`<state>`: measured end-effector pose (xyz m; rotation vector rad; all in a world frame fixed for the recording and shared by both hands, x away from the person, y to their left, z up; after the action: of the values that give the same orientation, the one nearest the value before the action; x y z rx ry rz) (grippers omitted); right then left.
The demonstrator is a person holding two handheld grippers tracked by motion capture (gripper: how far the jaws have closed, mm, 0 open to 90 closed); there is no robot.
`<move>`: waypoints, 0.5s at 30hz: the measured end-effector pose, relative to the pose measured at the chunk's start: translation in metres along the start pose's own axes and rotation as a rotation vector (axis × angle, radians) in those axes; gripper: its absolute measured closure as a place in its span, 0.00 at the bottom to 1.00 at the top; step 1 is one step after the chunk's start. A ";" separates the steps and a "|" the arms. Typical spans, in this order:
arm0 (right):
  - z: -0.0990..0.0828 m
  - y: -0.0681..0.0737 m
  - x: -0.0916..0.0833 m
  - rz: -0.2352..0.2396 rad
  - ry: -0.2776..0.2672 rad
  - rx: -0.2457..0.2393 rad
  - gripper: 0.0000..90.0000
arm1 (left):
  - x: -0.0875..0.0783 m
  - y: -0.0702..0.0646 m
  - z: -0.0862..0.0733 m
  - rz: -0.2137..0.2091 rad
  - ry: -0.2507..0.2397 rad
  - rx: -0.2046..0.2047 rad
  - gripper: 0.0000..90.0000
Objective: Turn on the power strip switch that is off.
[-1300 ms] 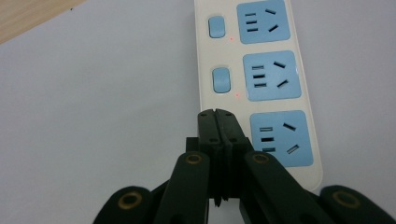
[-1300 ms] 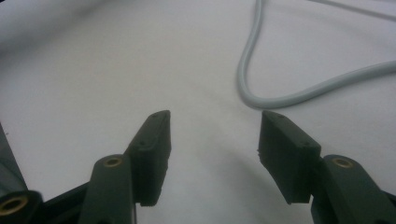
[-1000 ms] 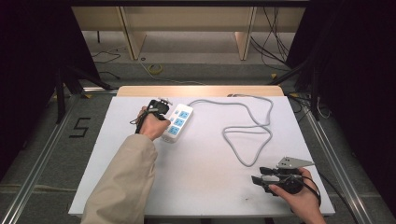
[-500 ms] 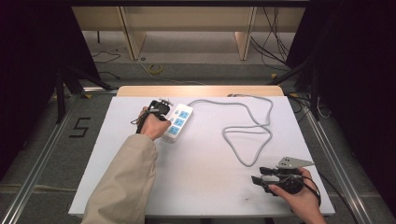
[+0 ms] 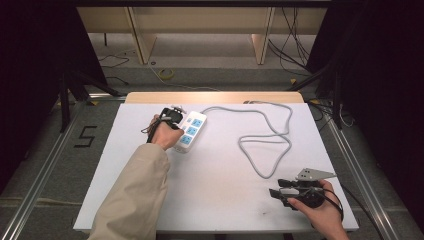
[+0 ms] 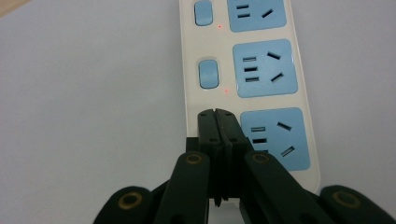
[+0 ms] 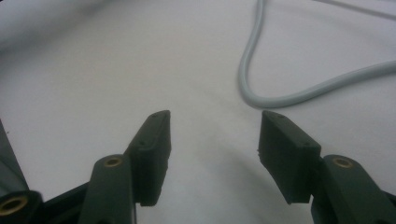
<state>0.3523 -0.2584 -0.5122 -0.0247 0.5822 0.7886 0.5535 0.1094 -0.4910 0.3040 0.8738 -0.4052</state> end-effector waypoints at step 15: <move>0.000 0.000 0.000 0.001 0.002 -0.004 0.50 | 0.002 -0.001 0.001 0.008 0.019 0.024 1.00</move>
<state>0.3520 -0.2582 -0.5123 -0.0288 0.5829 0.7910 0.5544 0.1080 -0.4922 0.3336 0.8862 -0.4064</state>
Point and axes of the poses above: each handheld gripper's, and its own axes: x roughly forward along the jaws, z roughly out of its top, y roughly to its left, the point moved 6 cm from there along x, roughly forward along the jaws, and after that the axes turned 8 degrees about -y, right-handed, at the moved point
